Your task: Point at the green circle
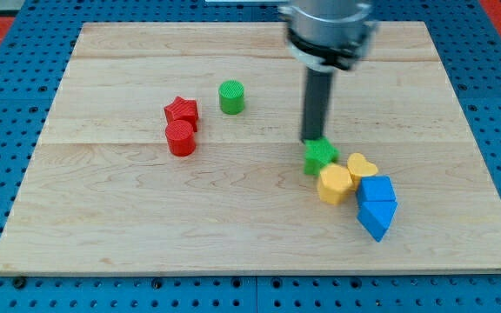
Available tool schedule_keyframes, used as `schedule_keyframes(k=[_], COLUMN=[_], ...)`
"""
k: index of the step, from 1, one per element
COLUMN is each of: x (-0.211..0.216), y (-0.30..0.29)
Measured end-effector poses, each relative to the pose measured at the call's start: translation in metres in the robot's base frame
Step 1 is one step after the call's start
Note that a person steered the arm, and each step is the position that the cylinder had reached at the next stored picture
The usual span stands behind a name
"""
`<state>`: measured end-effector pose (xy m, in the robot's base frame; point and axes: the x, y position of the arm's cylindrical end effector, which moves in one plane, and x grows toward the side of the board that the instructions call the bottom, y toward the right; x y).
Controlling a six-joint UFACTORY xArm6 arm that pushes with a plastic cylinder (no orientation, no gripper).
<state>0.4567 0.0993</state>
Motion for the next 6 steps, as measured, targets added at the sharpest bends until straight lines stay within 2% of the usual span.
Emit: schedule_keyframes(k=[1,2,3,4,5,6], x=[0.01,-0.057,-0.125,-0.142,-0.136,-0.077], y=[0.019,0.009,-0.02,-0.115,-0.177,-0.09])
